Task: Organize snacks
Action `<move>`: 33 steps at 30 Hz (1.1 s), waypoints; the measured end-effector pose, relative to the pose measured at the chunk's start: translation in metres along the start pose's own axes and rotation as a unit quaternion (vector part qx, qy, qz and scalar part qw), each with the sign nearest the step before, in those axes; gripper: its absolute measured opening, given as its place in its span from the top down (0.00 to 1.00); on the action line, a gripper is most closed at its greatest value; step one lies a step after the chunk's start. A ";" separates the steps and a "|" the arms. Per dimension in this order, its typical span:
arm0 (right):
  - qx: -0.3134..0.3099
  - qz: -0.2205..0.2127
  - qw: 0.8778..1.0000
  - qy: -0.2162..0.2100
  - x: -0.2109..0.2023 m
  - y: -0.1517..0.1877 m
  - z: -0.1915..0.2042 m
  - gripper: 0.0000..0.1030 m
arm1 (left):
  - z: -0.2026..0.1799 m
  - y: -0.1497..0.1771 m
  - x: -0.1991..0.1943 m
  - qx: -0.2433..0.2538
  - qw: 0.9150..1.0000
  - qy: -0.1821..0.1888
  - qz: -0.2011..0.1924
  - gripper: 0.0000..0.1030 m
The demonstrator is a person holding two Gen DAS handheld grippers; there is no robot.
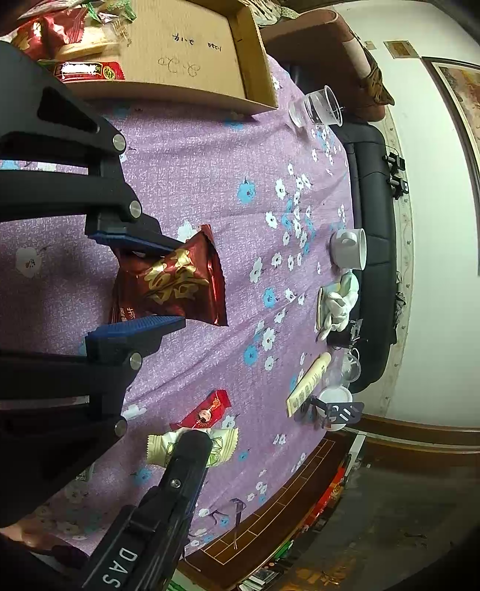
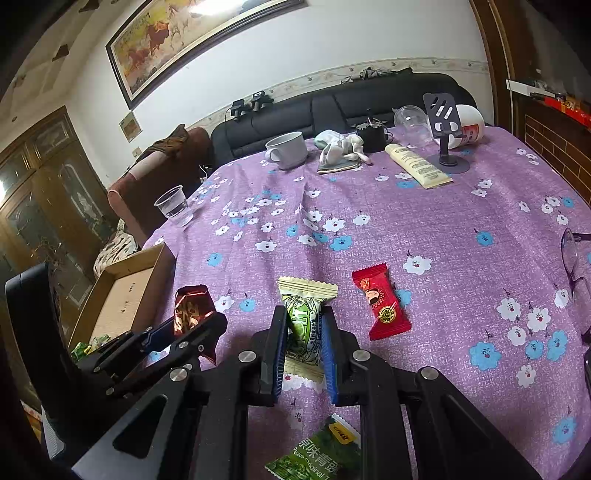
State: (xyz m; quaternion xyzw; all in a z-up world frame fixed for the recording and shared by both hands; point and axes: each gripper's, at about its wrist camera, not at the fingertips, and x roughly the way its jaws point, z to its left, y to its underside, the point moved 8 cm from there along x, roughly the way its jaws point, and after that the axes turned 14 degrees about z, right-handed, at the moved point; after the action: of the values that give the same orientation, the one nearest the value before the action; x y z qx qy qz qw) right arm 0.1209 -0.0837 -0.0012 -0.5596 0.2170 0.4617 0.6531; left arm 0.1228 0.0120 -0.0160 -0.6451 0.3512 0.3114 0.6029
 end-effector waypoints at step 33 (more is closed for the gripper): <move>-0.004 -0.001 1.000 0.003 -0.001 -0.001 0.002 0.83 | 0.002 -0.002 -0.002 -0.007 1.000 -0.003 -0.007 0.71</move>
State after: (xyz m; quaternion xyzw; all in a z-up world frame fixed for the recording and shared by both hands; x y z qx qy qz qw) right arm 0.1208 -0.0823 0.0001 -0.5638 0.2168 0.4599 0.6508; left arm 0.1236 0.0144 -0.0135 -0.6508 0.3423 0.3114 0.6019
